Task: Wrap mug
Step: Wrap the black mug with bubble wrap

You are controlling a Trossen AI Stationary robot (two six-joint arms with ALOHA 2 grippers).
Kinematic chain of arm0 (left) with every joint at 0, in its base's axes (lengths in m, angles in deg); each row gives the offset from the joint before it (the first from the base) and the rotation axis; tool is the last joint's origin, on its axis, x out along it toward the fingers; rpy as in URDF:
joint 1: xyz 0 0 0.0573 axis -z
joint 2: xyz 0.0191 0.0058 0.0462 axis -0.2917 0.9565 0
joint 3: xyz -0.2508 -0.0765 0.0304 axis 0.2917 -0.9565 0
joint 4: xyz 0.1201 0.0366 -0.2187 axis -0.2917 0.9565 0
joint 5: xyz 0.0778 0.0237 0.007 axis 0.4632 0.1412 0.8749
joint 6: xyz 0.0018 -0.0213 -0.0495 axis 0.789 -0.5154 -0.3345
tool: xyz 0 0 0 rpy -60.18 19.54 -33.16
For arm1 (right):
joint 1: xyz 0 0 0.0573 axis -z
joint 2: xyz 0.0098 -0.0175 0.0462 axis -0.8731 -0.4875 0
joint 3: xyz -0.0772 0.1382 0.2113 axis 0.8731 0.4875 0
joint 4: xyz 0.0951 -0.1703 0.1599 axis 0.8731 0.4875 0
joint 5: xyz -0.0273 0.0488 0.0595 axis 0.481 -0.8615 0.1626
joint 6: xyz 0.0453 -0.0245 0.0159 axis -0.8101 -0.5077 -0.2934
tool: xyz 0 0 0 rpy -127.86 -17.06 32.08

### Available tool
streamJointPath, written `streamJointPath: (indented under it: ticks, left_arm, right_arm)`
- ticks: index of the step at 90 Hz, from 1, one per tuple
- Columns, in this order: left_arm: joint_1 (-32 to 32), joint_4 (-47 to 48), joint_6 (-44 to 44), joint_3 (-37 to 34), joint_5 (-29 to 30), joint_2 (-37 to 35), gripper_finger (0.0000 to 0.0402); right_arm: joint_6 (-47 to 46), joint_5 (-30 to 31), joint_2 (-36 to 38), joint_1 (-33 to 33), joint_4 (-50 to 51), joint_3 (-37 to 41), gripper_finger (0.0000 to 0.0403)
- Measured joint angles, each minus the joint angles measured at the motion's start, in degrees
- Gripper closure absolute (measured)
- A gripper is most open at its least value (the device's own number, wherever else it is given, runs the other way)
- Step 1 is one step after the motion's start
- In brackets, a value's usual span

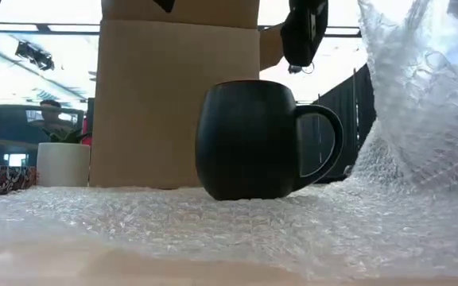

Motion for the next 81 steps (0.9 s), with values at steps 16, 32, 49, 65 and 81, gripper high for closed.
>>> streamJointPath:
  ticks: [16,32,49,65,81]
  left_arm:
    - [0.01,0.02,0.0,0.0,0.0,0.0,0.0402]
    - [0.02,-0.08,0.09,0.0,0.0,0.0,0.0402]
    - [0.01,-0.47,0.11,0.0,0.02,0.02,0.0402]
    - [0.0,-0.84,0.11,0.02,0.02,0.02,0.0402]
    - [0.17,-0.83,-0.02,0.0,0.02,0.02,0.0402]
  right_arm:
    - [0.02,2.47,10.46,-3.13,-3.54,0.0,0.0402]
    - [-1.26,-2.1,13.02,-8.18,-8.23,-0.02,0.0377]
    - [-5.44,-2.59,6.68,-11.03,-10.15,0.55,0.0304]
    - [-8.4,4.86,-3.14,-10.04,-16.06,2.46,0.0231]
    - [-19.5,5.65,-12.65,-6.39,-7.8,3.08,0.0193]
